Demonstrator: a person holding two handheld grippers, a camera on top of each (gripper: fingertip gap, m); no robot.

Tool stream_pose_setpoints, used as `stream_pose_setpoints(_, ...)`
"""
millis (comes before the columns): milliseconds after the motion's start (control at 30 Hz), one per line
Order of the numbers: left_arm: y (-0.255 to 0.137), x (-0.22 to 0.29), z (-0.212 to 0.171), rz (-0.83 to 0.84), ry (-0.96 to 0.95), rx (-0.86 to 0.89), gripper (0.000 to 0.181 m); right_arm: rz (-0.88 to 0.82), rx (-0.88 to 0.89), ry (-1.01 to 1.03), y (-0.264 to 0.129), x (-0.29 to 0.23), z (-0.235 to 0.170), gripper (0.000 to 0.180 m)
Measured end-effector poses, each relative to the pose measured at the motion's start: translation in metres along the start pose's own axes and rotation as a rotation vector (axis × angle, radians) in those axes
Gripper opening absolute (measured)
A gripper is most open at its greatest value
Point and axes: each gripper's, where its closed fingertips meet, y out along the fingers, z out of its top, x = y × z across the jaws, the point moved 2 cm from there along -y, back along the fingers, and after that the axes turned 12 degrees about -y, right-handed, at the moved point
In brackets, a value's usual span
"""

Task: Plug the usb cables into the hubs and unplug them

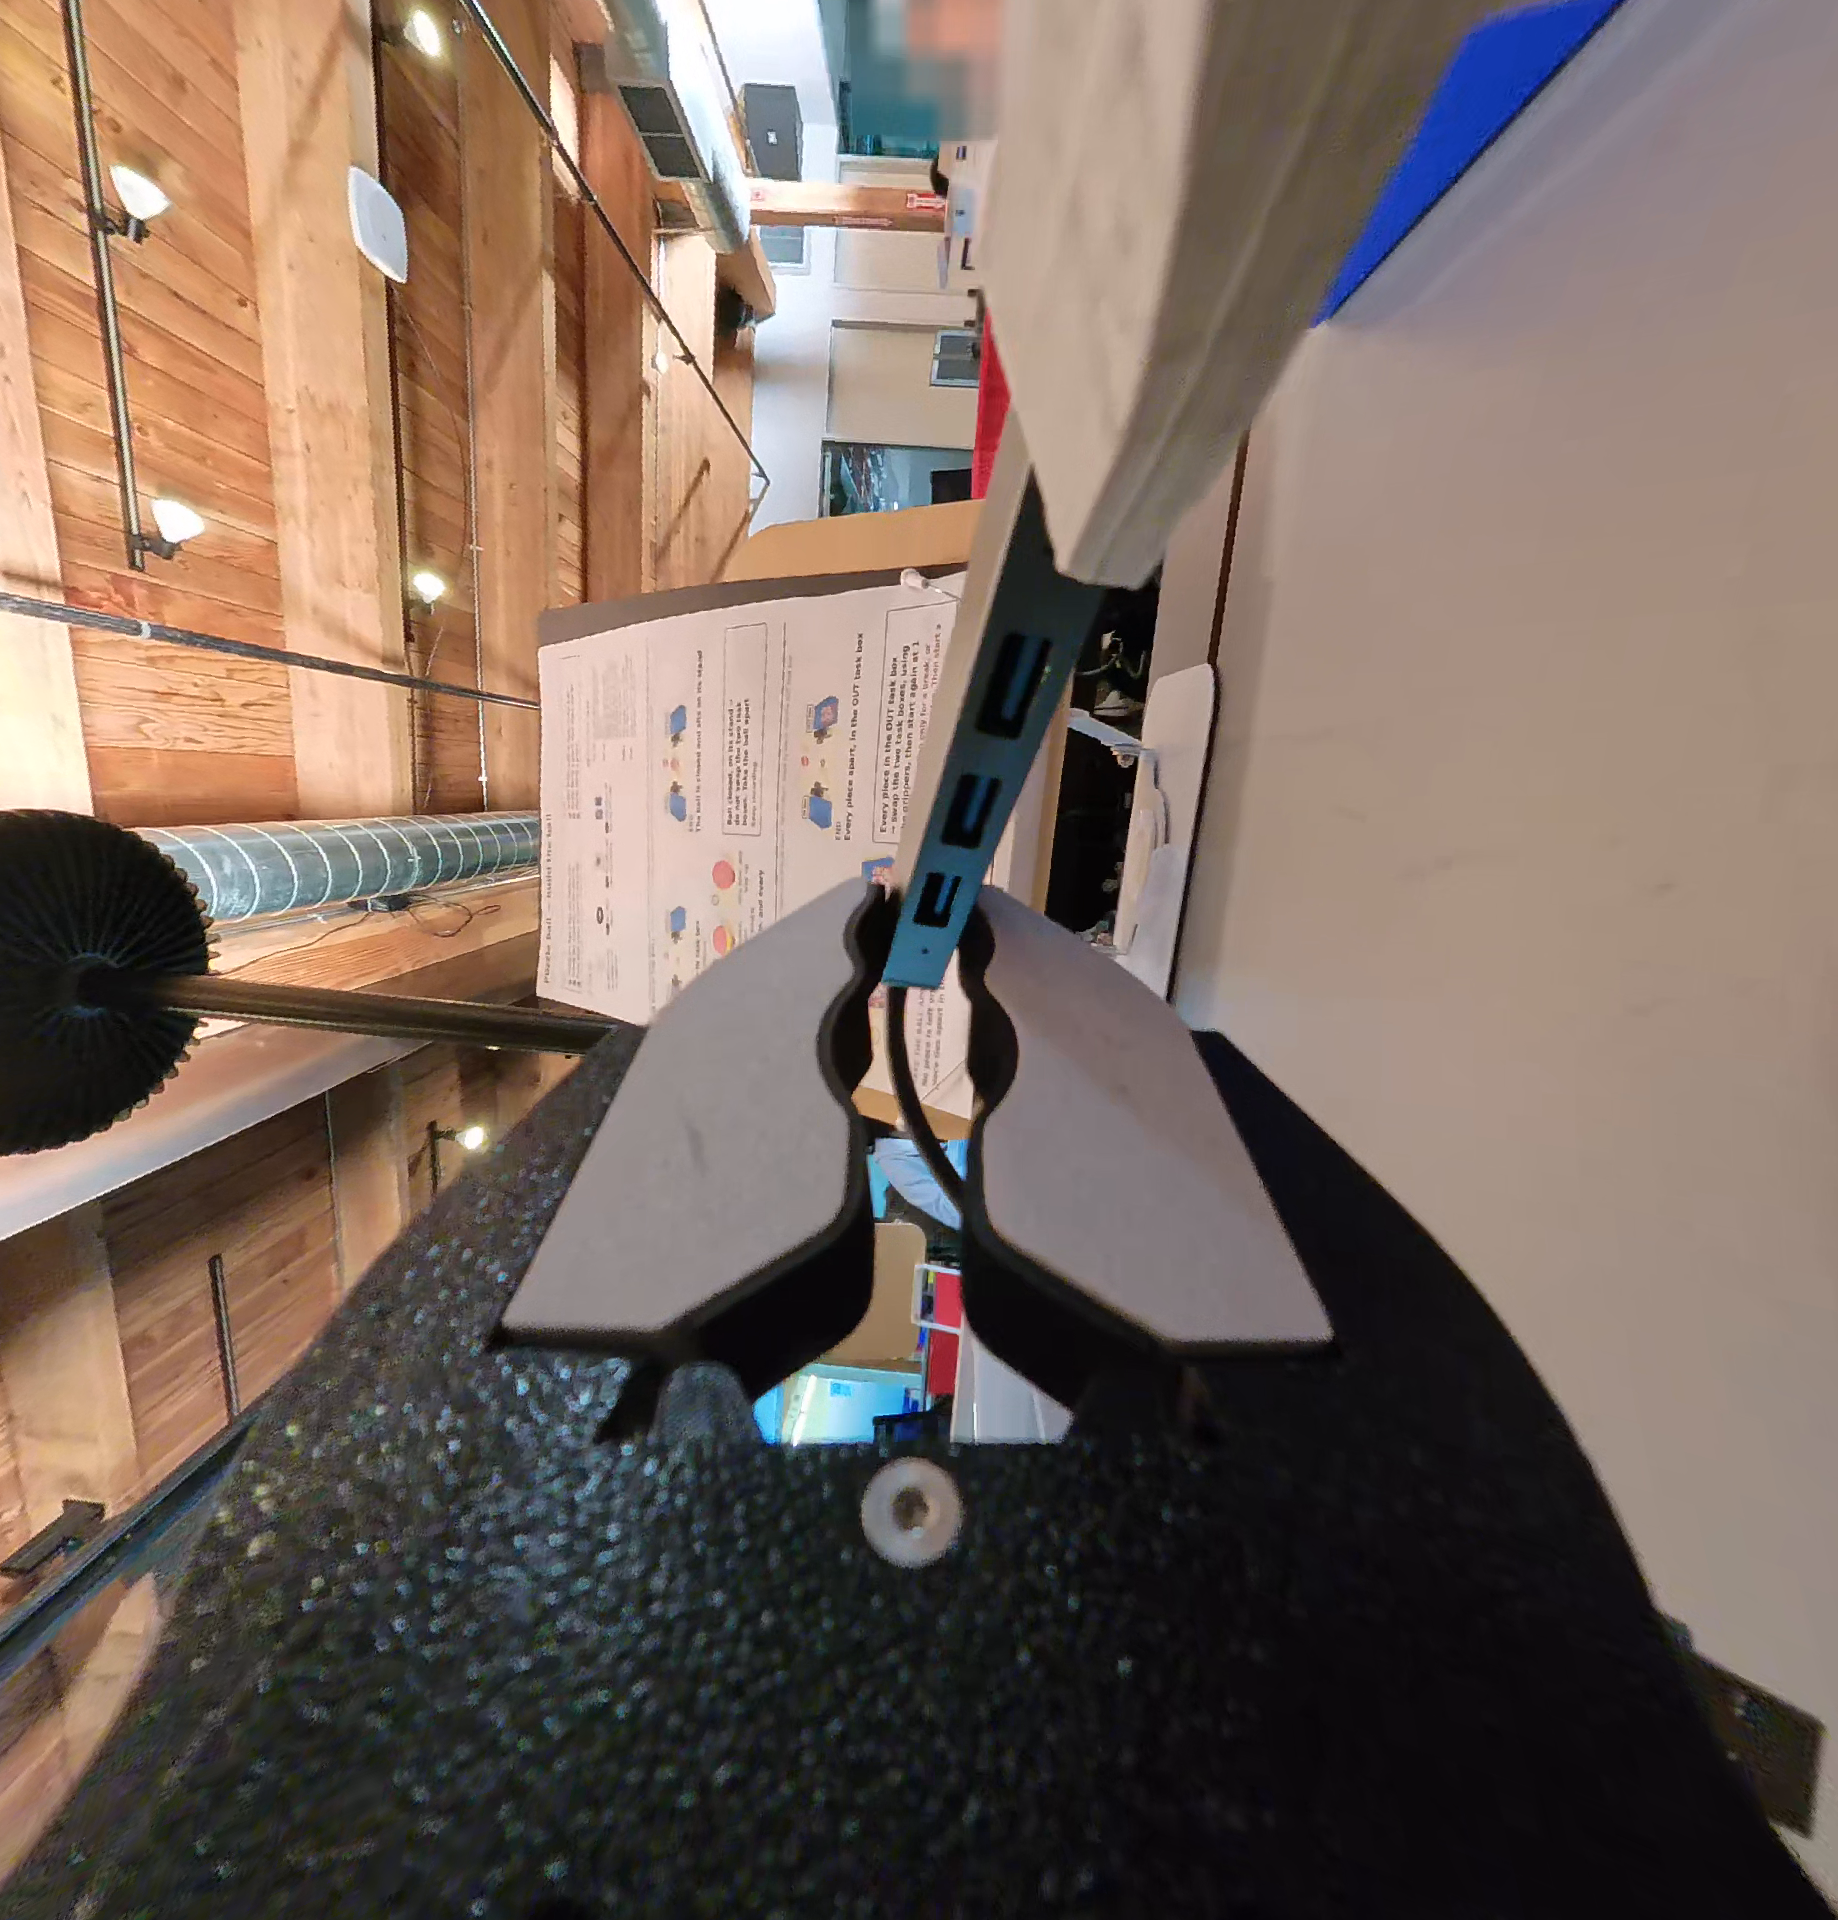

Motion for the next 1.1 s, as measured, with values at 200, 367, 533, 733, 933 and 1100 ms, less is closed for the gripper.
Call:
stream_pose_setpoints(200,0.0019,-0.0033,-0.0020,-0.001,-0.033,0.002,0.012,0.025,0.011,0.019,-0.0003,-0.0005,0.0007,0.036)
stream_pose_setpoints(367,0.0025,-0.0073,-0.0042,-0.008,-0.066,0.000,0.012,0.037,0.011,0.036,-0.0007,0.0000,0.0003,0.033)
stream_pose_setpoints(533,0.0016,-0.0037,-0.0034,0.010,0.009,0.003,0.010,0.030,0.025,0.038,-0.0018,0.0012,0.0016,0.033)
stream_pose_setpoints(733,0.0000,-0.0025,-0.0025,0.002,0.012,0.011,0.010,0.016,0.047,0.035,-0.0028,0.0025,0.0035,0.034)
stream_pose_setpoints(933,0.0005,-0.0043,-0.0046,0.005,0.022,0.017,0.010,0.001,0.046,0.031,-0.0026,0.0037,0.0034,0.039)
stream_pose_setpoints(1100,0.0012,-0.0062,-0.0047,0.017,0.036,0.005,0.010,-0.006,0.047,0.016,-0.0025,0.0030,0.0038,0.038)
